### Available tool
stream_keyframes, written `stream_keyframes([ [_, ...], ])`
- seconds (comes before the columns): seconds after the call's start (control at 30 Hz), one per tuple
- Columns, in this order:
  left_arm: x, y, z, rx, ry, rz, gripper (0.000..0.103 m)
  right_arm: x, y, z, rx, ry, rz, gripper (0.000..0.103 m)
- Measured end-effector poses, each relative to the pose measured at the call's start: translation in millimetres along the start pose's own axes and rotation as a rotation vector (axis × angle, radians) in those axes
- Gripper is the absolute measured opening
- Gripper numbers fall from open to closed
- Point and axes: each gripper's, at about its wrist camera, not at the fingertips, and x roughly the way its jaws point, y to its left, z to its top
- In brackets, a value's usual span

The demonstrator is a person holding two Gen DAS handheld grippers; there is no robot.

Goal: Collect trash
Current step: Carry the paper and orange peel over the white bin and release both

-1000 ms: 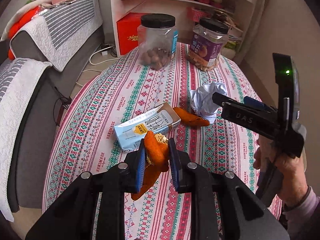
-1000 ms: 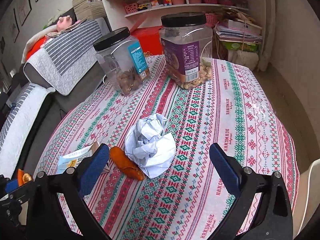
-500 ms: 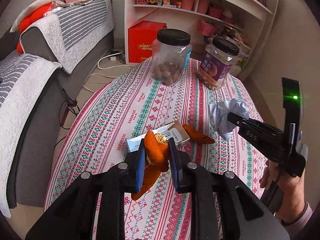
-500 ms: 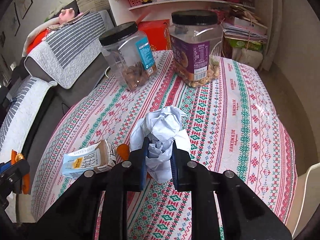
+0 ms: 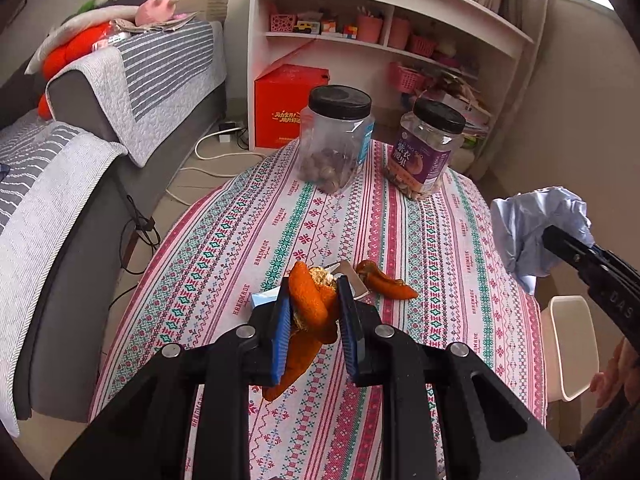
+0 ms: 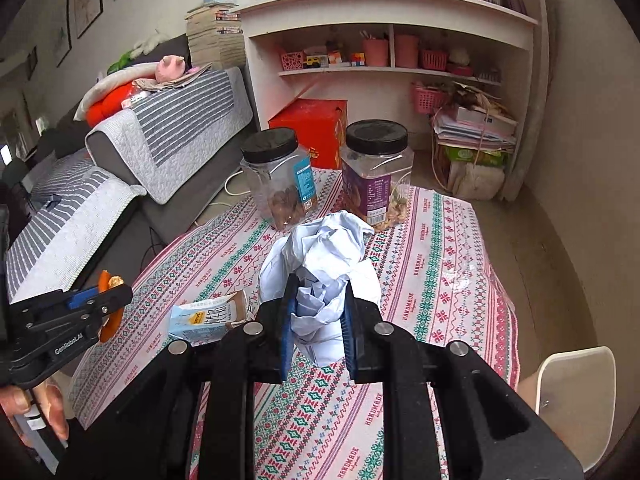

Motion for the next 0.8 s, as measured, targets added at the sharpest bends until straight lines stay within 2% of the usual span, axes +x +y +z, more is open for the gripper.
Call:
stream_keyframes([
  [0.23,1.4,-13.9,-5.8,0.019,-0.014,-0.016,0.022,-20.6,-32.5,-26.9,0.05,-0.054,-0.058,0.019],
  [0.63,6.7,-60.6,-16.9,0.069,-0.028,-0.059,0.022,-52.9,-84.2,-41.0,0.104,-0.08,-0.158,0.019],
  [0.8,10.1,-78.9,-25.9,0.097,-0.009,-0.074,0.022,-70.0,-106.8,-48.9,0.127,-0.088,-0.213,0.019],
])
